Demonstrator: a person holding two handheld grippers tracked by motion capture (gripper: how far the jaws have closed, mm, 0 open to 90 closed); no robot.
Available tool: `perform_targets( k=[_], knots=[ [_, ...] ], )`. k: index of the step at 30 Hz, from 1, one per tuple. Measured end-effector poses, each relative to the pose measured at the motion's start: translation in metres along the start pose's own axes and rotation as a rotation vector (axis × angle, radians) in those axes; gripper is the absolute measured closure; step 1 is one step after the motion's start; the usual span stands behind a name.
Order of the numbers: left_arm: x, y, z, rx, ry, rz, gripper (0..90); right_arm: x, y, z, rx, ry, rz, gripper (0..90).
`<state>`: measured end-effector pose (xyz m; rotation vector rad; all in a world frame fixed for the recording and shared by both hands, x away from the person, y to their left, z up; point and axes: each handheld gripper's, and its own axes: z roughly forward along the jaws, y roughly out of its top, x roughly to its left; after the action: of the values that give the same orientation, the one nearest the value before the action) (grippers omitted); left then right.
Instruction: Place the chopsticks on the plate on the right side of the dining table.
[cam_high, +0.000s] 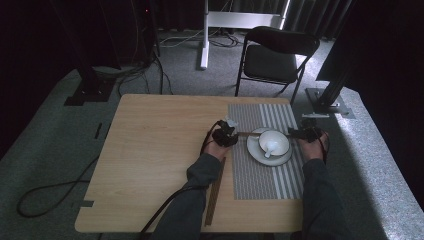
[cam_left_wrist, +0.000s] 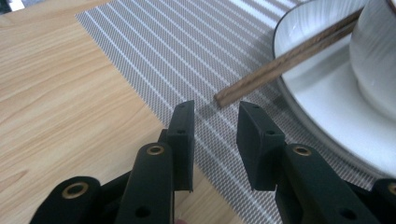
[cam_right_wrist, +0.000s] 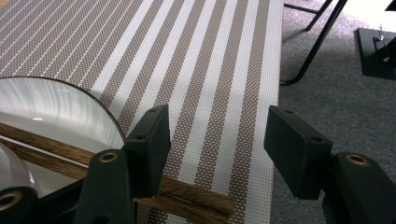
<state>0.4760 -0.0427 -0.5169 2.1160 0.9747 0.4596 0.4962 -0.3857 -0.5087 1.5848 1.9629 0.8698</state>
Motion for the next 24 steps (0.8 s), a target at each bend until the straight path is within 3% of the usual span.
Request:
perform_targets(
  k=[11,18,24],
  knots=[
    [-0.006,-0.012,-0.006,0.017,0.004,0.049,68.3,0.003,-0.002,-0.012,-0.042,0.009,-0.009,39.3],
    [-0.008,-0.016,-0.018,-0.003,-0.011,0.030,66.0,0.008,-0.003,-0.024,-0.084,0.024,-0.027,39.3],
    [-0.007,-0.018,-0.030,-0.015,-0.009,0.030,63.9,0.016,-0.003,-0.044,-0.146,0.051,-0.034,39.2]
  ],
)
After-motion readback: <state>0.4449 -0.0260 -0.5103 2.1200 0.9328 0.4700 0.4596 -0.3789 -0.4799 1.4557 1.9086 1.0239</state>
